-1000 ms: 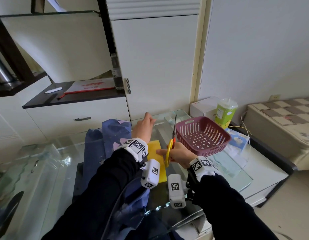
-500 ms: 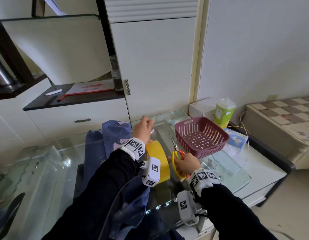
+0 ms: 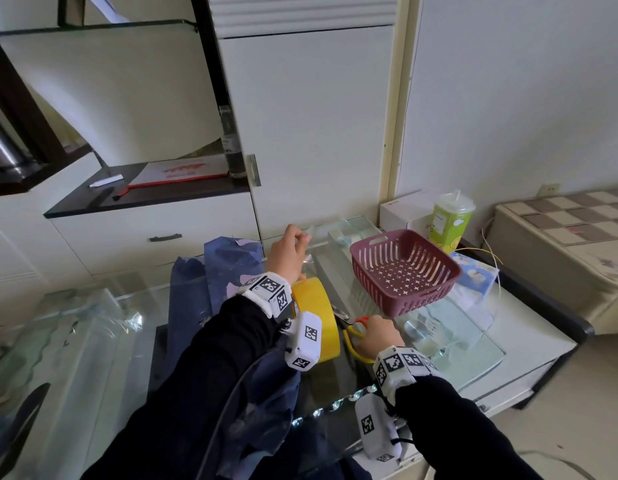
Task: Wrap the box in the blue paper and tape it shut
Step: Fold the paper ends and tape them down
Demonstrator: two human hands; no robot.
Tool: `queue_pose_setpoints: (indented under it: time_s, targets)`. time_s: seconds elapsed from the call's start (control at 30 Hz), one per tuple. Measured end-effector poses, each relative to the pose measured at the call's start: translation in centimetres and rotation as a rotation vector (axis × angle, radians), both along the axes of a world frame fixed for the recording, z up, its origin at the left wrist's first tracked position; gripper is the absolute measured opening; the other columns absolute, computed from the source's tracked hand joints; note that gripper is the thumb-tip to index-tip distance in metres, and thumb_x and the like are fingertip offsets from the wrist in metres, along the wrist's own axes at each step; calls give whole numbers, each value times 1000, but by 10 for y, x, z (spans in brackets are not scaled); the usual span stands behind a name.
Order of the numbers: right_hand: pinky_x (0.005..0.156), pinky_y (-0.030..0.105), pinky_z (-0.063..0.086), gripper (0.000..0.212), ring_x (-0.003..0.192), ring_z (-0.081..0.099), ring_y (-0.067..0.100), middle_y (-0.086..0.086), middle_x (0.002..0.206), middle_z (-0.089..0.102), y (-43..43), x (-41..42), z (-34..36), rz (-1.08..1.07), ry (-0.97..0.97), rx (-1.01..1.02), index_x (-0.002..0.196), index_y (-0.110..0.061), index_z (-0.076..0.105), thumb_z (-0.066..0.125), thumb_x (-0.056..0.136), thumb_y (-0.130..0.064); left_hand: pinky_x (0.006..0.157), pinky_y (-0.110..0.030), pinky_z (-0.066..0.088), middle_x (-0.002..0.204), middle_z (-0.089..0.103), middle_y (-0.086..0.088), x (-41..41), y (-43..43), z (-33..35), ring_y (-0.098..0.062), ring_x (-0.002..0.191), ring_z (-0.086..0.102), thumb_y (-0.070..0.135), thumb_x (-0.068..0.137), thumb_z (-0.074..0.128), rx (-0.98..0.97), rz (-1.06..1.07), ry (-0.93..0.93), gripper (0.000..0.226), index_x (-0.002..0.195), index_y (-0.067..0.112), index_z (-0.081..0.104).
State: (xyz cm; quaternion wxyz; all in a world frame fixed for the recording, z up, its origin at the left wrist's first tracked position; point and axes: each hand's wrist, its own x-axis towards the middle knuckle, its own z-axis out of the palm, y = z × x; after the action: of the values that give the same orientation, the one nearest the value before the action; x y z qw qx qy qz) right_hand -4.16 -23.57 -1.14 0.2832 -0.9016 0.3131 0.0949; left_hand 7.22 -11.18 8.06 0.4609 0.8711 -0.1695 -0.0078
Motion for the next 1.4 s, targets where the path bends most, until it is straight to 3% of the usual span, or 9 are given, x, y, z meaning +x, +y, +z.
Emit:
queue_pose_setpoints:
  time_s: [0.1,0.2,0.33,0.47,0.53,0.63,0.83,1.1,1.4]
  targets:
    - [100,41,44,32,119,52,29,7,129,53,6,6,-1,-5,-32,-13,124,-16,53,50,92,-21,63,-54,57,110,57,-21,-1,1,2,-37,97,62,29,100,40,-22,8,5,15,96,14,41]
    - [101,44,41,28,118,51,32,12,128,50,11,8,3,-41,9,-19,121,-6,48,48,95,-16,63,-53,57,109,58,-21,-2,1,2,-37,97,63,27,100,41,-35,14,5,14,96,14,41]
    - [99,42,42,20,115,54,33,15,125,53,15,8,8,-25,-56,-37,112,-5,51,48,93,-11,62,-54,57,107,59,-21,-3,2,1,-37,94,64,28,100,41,-29,10,-9,14,96,15,42]
    - [96,38,46,26,109,59,28,15,117,63,21,19,25,1,-499,124,114,-1,61,48,92,-7,60,-53,57,106,60,-20,-3,3,-3,-37,91,64,27,99,41,-29,15,-31,13,95,15,42]
    - [86,30,48,24,95,60,19,12,108,67,27,23,41,-14,-716,256,111,-3,63,53,92,-10,59,-52,56,99,62,-20,-4,2,-4,-36,88,66,28,99,42,-18,12,-62,14,93,16,42]
    - [69,18,45,19,79,57,12,5,92,64,33,30,56,17,-842,403,106,-8,66,60,88,-13,65,-44,53,83,62,-12,-5,1,-7,-33,81,67,31,98,43,32,-2,-118,17,90,16,42]
    - [57,18,38,11,57,46,8,-5,61,51,37,36,51,43,-821,458,86,-16,64,65,83,-6,70,-41,48,68,56,-4,-7,-1,-9,-34,76,62,34,98,41,104,-31,-185,21,93,14,46]
    - [69,26,47,15,64,60,16,5,66,66,33,35,56,4,-828,551,72,-16,62,67,79,-3,78,-42,51,58,53,2,-6,1,-3,-32,75,62,30,100,34,64,-24,-166,18,90,16,40]
    - [78,32,49,21,71,64,14,0,70,68,26,33,59,-1,-808,615,71,-22,62,68,79,-4,70,-36,44,85,58,-9,-11,13,-6,-31,80,56,30,101,31,73,95,-93,29,102,7,48]
